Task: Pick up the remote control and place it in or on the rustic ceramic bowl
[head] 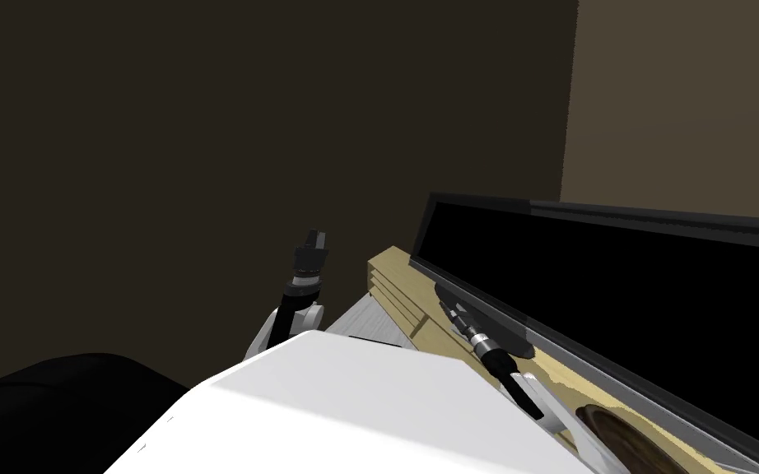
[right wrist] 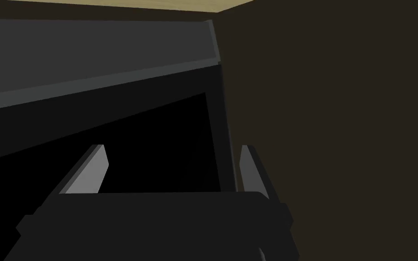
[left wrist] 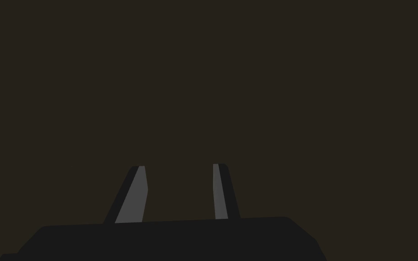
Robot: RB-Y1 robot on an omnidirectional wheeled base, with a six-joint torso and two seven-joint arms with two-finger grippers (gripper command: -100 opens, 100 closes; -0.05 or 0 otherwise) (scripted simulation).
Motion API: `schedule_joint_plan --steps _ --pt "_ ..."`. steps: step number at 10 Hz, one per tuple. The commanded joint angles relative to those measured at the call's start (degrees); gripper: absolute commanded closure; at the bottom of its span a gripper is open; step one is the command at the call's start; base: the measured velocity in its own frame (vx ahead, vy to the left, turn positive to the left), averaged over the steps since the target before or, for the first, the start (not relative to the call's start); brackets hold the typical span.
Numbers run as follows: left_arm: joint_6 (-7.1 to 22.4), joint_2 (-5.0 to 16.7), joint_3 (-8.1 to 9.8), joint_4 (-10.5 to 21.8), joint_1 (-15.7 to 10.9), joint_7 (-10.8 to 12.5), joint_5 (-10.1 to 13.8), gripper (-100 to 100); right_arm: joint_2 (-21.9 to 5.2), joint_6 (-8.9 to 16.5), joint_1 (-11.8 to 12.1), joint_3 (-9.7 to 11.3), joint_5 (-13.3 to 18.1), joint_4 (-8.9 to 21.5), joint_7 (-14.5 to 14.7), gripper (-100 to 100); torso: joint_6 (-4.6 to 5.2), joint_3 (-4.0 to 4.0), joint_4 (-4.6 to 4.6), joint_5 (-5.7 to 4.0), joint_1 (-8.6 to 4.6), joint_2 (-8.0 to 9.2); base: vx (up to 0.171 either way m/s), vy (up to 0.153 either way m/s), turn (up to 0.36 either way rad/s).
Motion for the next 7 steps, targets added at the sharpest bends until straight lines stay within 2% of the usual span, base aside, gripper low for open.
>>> schedule_joint_plan --steps 1,2,3,4,5,7 --pt "0.0 0.0 0.0 0.0 0.0 0.0 0.0 0 -0.9 0.1 -0.4 0.7 0.8 1.8 0.5 -100 0.0 0.0 0.0 0.0 0.0 0.0 -0.003 0.002 0.081" --pt "0.0 0.0 0.0 0.0 0.0 0.0 0.0 0 -2.9 -0.1 -0.5 1.8 2.0 3.6 1.2 -100 0.03 0.0 0.0 -0.01 -0.01 0.0 -0.003 0.004 0.157" --pt "0.0 0.0 0.0 0.0 0.0 0.0 0.0 0 -2.9 -0.1 -0.5 1.8 2.0 4.5 1.2 -100 0.0 -0.01 0.0 -0.01 -0.01 -0.01 -0.001 -0.001 0.091" --pt "0.0 0.0 0.01 0.0 0.0 0.0 0.0 0 -5.0 -0.4 -0.6 3.0 3.1 6.6 1.9 -100 0.04 -0.01 0.0 -0.01 -0.02 -0.01 -0.001 0.0 0.16" --pt "0.0 0.0 0.0 0.0 0.0 0.0 0.0 0 -5.0 -0.4 -0.6 3.0 3.1 7.1 1.9 -100 0.01 -0.01 0.0 -0.01 -0.03 -0.02 0.0 -0.004 0.1" --pt "0.0 0.0 0.0 0.0 0.0 0.0 0.0 0 -8.8 -1.1 -0.8 5.9 5.0 11.6 3.0 -100 0.01 -0.02 -0.01 -0.02 -0.05 -0.03 0.002 -0.007 0.212"
